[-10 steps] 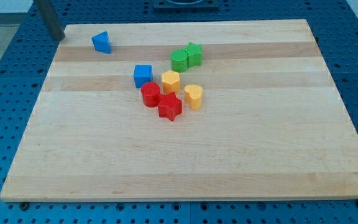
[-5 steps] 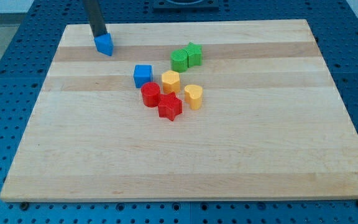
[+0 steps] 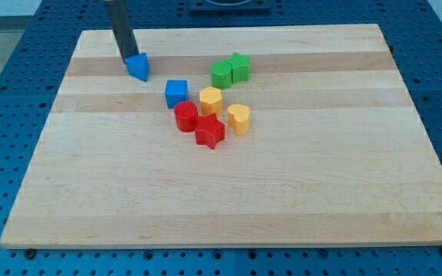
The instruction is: Slide the blue triangle closer to the blue cube
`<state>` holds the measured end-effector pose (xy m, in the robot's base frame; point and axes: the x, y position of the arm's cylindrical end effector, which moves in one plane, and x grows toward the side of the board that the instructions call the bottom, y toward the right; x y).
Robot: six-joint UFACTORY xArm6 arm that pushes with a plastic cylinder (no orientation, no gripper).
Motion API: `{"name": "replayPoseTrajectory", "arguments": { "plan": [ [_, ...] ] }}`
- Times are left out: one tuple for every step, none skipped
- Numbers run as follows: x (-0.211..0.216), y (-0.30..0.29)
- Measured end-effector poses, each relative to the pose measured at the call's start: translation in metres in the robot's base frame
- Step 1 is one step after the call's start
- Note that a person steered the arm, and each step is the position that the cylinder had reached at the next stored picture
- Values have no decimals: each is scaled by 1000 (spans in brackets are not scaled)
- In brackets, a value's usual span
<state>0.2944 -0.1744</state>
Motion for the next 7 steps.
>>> {"name": "replayPoseTrajectory", "arguments": {
  "plan": [
    [5,5],
    [5,-4],
    [7,-30],
    [8,-24],
    [17,1],
    [18,16],
    [18,38]
  ]
}}
